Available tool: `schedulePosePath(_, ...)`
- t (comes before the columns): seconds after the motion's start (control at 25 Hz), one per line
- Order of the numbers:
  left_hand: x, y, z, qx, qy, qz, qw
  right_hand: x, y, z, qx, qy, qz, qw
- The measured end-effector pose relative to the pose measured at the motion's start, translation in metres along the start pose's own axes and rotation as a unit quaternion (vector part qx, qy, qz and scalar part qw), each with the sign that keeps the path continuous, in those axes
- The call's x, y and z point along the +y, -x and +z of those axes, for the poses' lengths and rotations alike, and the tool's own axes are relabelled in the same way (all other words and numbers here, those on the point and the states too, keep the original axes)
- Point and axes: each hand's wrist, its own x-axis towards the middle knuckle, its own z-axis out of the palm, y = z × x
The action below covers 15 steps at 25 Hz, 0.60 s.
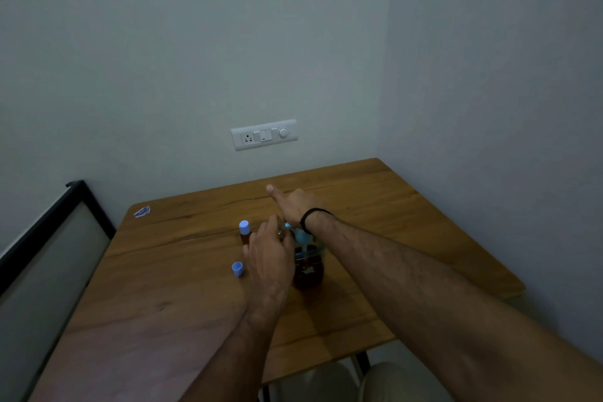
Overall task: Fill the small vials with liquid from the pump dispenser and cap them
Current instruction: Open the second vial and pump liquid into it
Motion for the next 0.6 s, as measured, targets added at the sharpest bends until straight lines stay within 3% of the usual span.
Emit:
schedulePosePath(0.12,0.001,0.001,-0.001,0.002,0.011,0.002,1.0,-0.005,0.005,-0.011,-0.08,-0.024,0.007,0.996)
schedulePosePath(0.28,-0.001,0.0,0.0,0.002,-0.003,-0.003,1.0,-0.001,0.006,0.002,0.033,-0.012,-0.001,0.999)
schedulePosePath(0.32,-0.002,0.0,0.0,0.004,-0.005,-0.001,1.0,-0.002,0.006,0.001,0.031,-0.008,-0.002,1.0)
schedulePosePath(0.48,0.0,0.001,-0.002,-0.001,0.004,-0.003,1.0,-0.007,0.008,-0.01,-0.063,-0.027,0.01,0.998)
schedulePosePath(0.6,-0.001,0.0,0.001,-0.004,-0.004,-0.003,1.0,0.001,0.003,0.003,0.033,-0.025,0.005,0.999)
